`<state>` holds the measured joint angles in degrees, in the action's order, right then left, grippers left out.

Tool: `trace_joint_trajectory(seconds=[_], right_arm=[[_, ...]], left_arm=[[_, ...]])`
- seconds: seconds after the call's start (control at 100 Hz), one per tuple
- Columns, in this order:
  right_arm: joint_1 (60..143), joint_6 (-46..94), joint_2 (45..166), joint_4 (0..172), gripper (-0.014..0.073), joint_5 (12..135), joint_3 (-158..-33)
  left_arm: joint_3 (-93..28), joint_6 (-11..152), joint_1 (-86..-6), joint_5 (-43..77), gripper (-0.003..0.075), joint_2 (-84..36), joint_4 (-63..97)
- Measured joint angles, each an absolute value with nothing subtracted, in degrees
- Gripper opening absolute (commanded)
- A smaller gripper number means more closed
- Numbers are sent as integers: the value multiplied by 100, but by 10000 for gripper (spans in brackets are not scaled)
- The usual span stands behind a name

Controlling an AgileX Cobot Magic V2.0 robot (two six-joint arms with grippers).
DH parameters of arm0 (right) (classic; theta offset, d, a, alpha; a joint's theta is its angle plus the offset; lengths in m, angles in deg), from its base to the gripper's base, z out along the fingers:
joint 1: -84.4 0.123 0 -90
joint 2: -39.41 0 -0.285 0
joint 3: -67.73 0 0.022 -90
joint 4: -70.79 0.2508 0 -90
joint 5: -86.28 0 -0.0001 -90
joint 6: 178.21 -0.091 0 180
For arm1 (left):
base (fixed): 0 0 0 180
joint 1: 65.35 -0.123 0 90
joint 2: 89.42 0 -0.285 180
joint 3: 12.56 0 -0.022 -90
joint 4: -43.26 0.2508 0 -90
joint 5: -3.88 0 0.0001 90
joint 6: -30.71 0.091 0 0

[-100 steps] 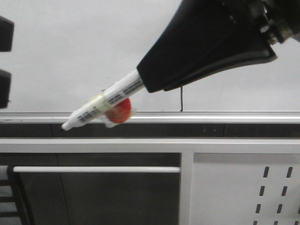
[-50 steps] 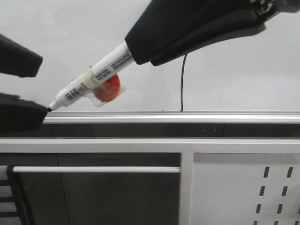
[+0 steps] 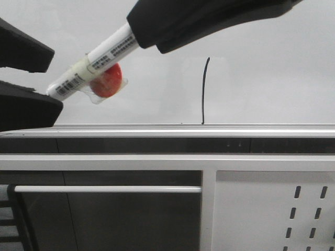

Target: Write number 1 on whiteboard

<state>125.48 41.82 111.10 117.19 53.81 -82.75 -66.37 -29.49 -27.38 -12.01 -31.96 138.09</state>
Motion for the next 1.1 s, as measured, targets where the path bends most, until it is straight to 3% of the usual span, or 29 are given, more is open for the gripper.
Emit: trace_joint_trajectory(seconds=[0.48,0.7,1.1], right_arm=[[12744,4170,11326,11829,-50,5375,-8351],[12744,4170,11326,11829,-50,5402,-8351],[12755,4170,11326,11829,-50,5457,-8351]], left_arm=[[-6637,-2927,-2738,-1438,265,-3193,13809],[-6637,-2927,-2738,-1500,-18,-3193,13809],[-6637,-2866,-2738,-1513,-18,-3184,13831]])
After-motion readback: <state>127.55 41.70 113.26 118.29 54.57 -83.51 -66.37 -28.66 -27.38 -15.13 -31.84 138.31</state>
